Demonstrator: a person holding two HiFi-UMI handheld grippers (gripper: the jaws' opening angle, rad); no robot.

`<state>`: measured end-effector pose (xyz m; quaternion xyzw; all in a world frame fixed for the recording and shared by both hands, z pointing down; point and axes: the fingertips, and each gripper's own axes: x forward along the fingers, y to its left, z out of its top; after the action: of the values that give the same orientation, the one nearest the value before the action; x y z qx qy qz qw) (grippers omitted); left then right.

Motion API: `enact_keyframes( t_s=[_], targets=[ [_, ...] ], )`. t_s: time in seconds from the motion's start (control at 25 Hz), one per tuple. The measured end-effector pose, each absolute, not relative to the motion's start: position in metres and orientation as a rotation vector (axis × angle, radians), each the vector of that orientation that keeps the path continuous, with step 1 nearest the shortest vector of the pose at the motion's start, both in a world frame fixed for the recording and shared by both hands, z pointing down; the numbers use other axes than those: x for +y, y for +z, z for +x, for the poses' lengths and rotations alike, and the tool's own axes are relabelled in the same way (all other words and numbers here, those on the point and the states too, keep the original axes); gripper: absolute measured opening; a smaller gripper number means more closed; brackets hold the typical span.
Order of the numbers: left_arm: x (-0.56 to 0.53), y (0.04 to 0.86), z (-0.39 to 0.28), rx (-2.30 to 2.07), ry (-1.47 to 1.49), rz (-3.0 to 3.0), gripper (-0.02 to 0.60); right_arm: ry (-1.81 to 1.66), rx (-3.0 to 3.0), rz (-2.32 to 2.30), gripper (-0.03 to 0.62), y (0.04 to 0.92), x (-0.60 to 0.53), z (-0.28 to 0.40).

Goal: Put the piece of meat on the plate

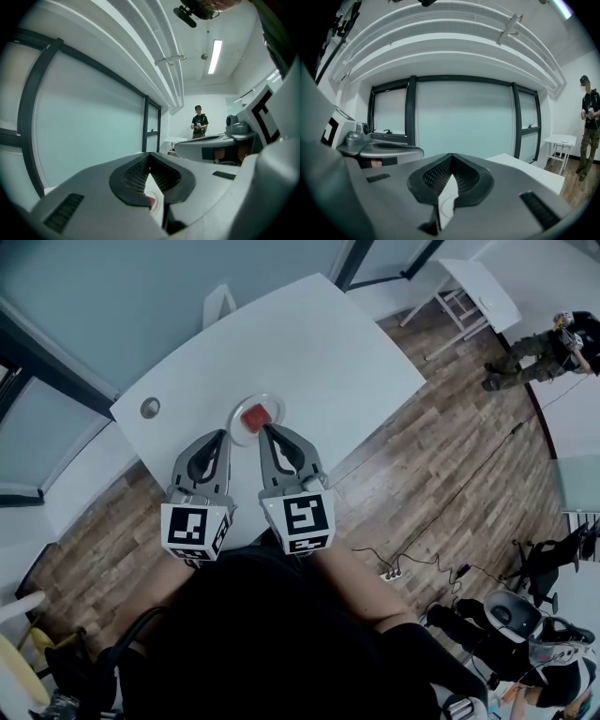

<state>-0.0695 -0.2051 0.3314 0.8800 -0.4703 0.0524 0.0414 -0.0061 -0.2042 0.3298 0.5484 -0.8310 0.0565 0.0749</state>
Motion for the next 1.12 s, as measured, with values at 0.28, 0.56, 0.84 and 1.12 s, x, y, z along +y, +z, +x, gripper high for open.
enact_keyframes(
  t_s=[0.28, 0.56, 0.84, 1.12],
  targets=[
    [-0.195, 0.314, -0.067, -1.432, 0.115, 2.716, 0.003, 0.124, -2.547, 1.647, 0.004, 0.308, -0.192, -0.007],
    [-0.189, 0.306, -0.066, -1.436, 0.094, 2.725, 0.003, 0.082, -2.563, 1.664, 0.003, 0.296, -0.187, -0.005],
    [-0.186, 0.304, -0.065, -1.427, 0.084, 2.739, 0.003, 0.068, -2.566, 1.674, 0.003, 0.294, -0.185, -0.007],
    [-0.181, 0.3, -0.061, -1.422, 0.076, 2.745, 0.003, 0.07, -2.551, 1.686, 0.003, 0.295, -0.181, -0.002]
  ],
)
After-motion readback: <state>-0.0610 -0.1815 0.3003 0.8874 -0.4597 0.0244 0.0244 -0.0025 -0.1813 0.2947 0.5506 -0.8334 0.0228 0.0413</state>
